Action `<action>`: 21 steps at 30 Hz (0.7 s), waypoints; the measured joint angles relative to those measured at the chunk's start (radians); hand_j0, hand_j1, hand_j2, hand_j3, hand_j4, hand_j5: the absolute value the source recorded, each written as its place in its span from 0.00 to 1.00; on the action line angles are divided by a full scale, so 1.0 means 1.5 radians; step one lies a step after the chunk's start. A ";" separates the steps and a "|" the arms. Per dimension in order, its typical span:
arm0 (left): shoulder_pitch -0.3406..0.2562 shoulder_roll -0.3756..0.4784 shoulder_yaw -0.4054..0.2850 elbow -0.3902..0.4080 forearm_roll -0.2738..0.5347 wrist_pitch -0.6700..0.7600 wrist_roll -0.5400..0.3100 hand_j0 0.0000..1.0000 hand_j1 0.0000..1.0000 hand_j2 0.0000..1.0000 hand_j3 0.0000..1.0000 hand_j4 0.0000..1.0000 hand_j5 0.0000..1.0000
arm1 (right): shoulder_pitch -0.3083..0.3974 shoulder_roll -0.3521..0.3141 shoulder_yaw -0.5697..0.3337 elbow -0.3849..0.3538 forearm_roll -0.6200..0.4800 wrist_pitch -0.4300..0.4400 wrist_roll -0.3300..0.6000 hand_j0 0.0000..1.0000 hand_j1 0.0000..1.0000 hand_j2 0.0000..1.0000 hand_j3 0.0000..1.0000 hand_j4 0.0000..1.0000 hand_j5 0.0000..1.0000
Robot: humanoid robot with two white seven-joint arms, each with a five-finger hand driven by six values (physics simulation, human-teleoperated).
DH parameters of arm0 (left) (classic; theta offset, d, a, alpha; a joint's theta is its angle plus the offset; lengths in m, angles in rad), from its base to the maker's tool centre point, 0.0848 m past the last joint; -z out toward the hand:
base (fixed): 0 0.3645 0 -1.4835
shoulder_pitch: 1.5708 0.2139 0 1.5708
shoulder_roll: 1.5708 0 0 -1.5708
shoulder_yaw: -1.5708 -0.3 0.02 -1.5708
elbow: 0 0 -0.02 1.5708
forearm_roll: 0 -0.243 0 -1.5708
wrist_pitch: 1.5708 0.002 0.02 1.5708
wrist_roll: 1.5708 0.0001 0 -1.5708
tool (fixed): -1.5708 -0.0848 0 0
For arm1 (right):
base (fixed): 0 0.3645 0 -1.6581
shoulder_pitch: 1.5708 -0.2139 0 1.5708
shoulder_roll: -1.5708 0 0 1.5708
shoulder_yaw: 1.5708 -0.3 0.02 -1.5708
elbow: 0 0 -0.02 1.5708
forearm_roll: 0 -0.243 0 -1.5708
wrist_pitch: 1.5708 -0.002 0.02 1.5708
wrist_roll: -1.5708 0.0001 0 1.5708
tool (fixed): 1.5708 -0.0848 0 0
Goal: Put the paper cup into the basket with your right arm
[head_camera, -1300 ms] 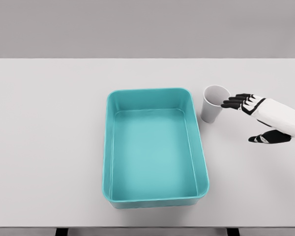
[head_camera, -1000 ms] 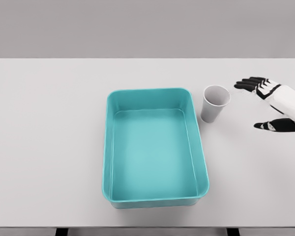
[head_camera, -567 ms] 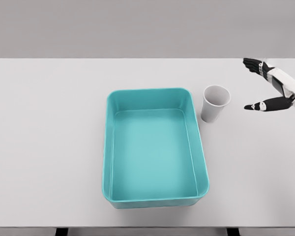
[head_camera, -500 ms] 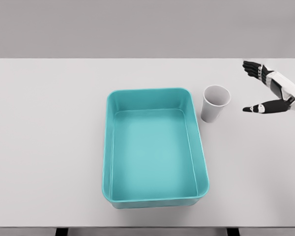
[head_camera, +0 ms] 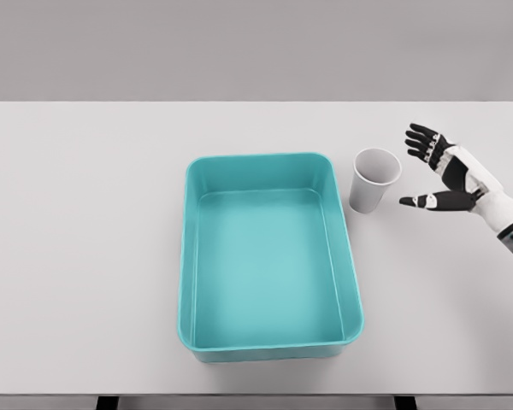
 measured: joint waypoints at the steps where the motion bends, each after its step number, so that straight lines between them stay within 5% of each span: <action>1: 0.000 0.000 0.000 0.000 0.000 0.000 0.000 1.00 1.00 1.00 1.00 1.00 1.00 | 0.001 0.004 0.004 0.004 -0.001 0.000 0.000 1.00 1.00 1.00 1.00 1.00 1.00; 21: 0.000 0.000 0.000 0.000 0.000 0.000 0.000 1.00 1.00 1.00 1.00 1.00 1.00 | 0.000 0.056 0.015 0.039 -0.002 0.012 0.000 1.00 1.00 1.00 1.00 1.00 1.00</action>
